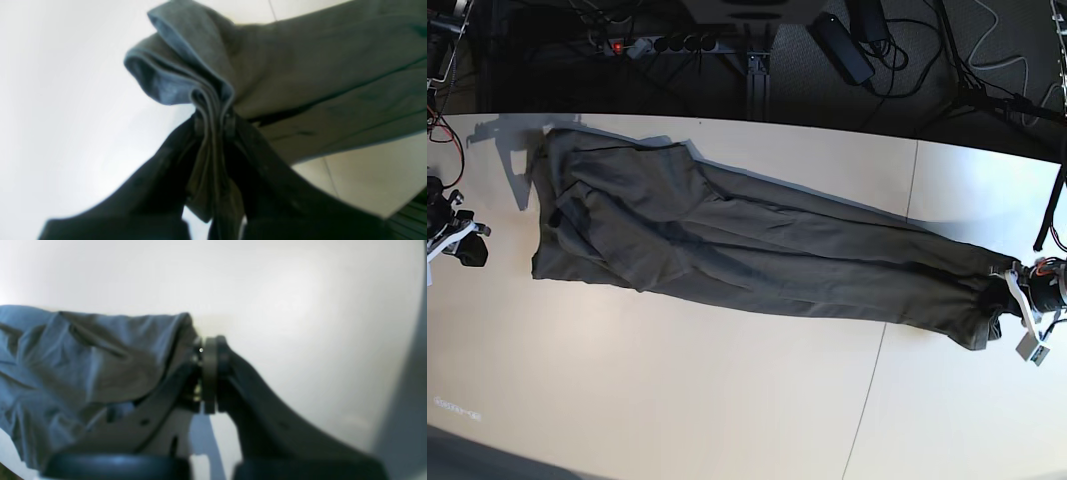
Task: Fold the T-shirt properly
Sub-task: 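Lift the hem end with the left gripper and fold it toward the collar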
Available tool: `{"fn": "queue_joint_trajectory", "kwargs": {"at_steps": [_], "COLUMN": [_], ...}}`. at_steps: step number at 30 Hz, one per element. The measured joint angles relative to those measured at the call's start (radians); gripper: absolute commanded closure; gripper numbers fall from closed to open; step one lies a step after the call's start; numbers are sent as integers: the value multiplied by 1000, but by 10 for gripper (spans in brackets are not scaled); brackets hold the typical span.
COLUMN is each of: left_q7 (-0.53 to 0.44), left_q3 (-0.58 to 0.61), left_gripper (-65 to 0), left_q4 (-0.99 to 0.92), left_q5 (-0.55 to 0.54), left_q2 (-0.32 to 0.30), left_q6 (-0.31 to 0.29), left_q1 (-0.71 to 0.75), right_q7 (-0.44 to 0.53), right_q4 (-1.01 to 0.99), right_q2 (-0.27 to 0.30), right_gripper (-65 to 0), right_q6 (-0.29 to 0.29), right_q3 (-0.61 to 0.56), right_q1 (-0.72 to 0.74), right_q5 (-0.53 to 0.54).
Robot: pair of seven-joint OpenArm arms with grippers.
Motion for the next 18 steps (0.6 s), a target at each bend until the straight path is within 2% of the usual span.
{"fn": "queue_joint_trajectory", "kwargs": {"at_steps": [3,7,12,18], "left_q7": [61,64,41,2], "left_q3": [2,50,231,424], "left_gripper": [0,0,0,0], "left_q4": [147,403,560,552], "left_q5": [-69,-69,32,216], "left_q2": [8,47,132,323], "left_q6": [10,16,67,131], "left_q1": [13,41,43,48], "right_q7": [-4,-6,0,2], "right_q4": [0,-2,-2,-2], "right_q2": [-2,-2,-5,-6], "right_gripper": [0,0,0,0], "right_q6": [0,0,0,0], "right_q3": [0,0,0,0], "right_q1": [-2,-11,-10,-10], "right_q5": [-3,-10,0,-14]}}
